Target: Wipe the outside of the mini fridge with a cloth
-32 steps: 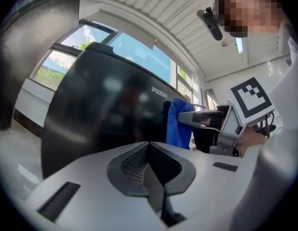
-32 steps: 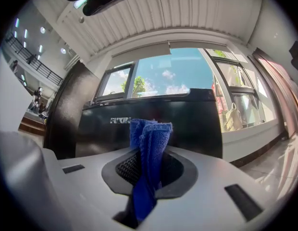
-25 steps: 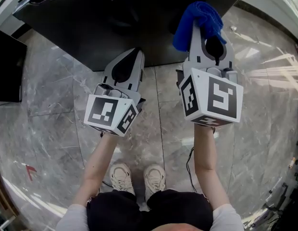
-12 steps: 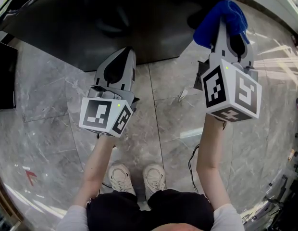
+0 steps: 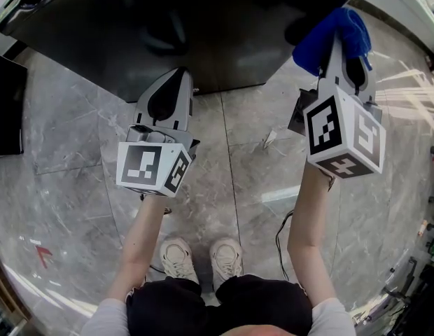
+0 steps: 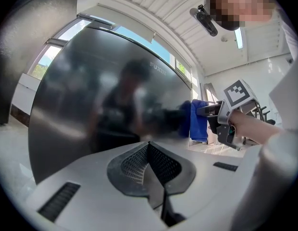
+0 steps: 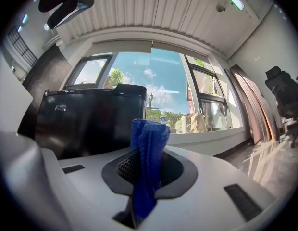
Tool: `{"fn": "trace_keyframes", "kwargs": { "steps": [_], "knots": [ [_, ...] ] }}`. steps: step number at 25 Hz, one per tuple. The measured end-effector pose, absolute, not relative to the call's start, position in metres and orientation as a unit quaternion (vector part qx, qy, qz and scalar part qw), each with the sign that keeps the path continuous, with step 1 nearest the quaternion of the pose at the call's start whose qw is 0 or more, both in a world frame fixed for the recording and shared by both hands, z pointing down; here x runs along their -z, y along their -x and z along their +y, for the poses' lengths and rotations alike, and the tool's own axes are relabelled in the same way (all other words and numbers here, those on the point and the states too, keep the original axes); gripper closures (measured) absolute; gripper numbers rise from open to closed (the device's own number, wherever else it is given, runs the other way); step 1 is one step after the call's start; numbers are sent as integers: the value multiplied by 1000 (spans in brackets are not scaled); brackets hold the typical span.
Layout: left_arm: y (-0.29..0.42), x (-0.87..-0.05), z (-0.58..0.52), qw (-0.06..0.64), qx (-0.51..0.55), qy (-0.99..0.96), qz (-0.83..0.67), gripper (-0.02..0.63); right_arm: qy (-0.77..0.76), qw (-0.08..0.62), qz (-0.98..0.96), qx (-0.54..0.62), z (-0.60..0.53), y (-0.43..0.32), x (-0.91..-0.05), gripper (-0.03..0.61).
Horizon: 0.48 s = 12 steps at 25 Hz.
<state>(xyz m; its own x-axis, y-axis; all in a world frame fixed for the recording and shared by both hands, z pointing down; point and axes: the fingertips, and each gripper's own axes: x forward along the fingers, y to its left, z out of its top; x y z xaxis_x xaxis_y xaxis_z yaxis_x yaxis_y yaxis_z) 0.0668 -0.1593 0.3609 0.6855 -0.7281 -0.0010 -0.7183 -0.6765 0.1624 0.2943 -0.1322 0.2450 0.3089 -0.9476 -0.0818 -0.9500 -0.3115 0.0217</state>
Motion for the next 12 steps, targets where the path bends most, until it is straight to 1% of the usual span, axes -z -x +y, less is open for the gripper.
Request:
{"fn": "trace_keyframes", "kwargs": {
  "steps": [4,12],
  "knots": [
    [-54,-356,-160,70,39,-910,-406,611,784,38,619,-19,-126,-261,-248,514],
    [-17,-351,-159,43,27,-897,-439,611,693,36,720,7,-139,-149,-274,514]
  ]
}}
